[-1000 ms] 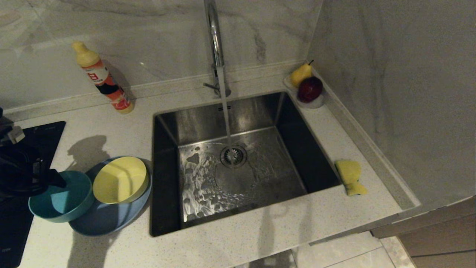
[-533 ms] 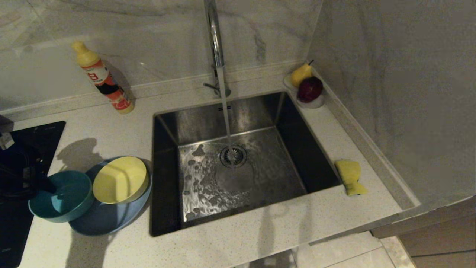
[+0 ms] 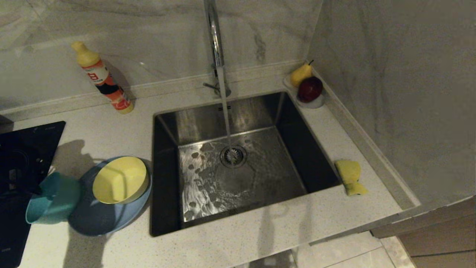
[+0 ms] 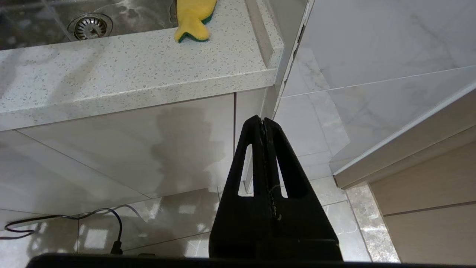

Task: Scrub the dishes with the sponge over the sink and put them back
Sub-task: Pick up a bowl and the sponge

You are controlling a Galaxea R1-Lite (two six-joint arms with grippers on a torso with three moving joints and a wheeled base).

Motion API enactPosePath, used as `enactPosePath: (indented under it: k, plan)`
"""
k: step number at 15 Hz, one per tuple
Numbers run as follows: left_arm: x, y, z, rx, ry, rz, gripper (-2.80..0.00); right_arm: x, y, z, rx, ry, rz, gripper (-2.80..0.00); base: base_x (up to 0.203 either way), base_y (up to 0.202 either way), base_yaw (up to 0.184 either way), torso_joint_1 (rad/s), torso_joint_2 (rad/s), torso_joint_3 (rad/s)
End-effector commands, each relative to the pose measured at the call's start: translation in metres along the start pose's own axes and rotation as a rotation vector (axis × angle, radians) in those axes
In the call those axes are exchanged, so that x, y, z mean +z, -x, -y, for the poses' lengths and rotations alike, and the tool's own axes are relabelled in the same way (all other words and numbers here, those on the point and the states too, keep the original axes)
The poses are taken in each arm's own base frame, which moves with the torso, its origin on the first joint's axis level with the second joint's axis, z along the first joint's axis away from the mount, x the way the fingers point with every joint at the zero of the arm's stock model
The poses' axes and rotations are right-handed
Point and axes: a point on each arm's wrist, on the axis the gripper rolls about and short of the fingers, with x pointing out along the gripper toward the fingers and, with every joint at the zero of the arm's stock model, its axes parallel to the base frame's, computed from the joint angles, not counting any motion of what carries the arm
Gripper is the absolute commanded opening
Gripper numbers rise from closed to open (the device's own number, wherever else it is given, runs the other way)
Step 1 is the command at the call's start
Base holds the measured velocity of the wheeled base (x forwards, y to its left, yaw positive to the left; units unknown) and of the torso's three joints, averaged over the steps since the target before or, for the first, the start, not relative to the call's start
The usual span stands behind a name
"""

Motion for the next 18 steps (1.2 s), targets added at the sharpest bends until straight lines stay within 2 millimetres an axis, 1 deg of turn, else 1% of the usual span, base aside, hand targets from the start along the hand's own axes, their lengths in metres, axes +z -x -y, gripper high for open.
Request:
enactPosePath:
  k: [1,2,4,6,7,11,14,18]
  plan:
    - [0.001,-0.001,-0.002,0.007,0.004,-0.001,0.0,0.0,0.0,0.0,0.0,0.0,0.001,-2.8,0.0,0.0,0.0,0.0,0.0,0.0]
    - [0.002,0.001,-0.005,0.01,0.008,0.007,0.0,0.0,0.0,0.0,0.0,0.0,0.001,-2.8,0.0,0.0,0.0,0.0,0.0,0.0]
    - [0.004,0.002,-0.017,0.037,0.021,0.016,0.0,0.0,0.0,0.0,0.0,0.0,0.001,-2.8,0.0,0.0,0.0,0.0,0.0,0.0]
    - [0.003,-0.005,-0.029,0.062,0.029,-0.006,0.0,0.0,0.0,0.0,0.0,0.0,0.001,-2.8,0.0,0.0,0.0,0.0,0.0,0.0]
    - [0.002,-0.008,-0.031,0.061,0.033,-0.017,0.0,0.0,0.0,0.0,0.0,0.0,0.001,-2.8,0.0,0.0,0.0,0.0,0.0,0.0]
    - [-0.005,-0.012,-0.029,0.006,0.062,-0.045,0.0,0.0,0.0,0.0,0.0,0.0,0.001,-2.8,0.0,0.0,0.0,0.0,0.0,0.0]
    - [-0.014,-0.019,-0.018,-0.042,0.097,-0.083,0.0,0.0,0.0,0.0,0.0,0.0,0.001,-2.8,0.0,0.0,0.0,0.0,0.0,0.0]
    - [-0.017,-0.031,-0.007,-0.089,0.196,-0.13,0.0,0.0,0.0,0.0,0.0,0.0,0.002,-2.8,0.0,0.0,0.0,0.0,0.0,0.0]
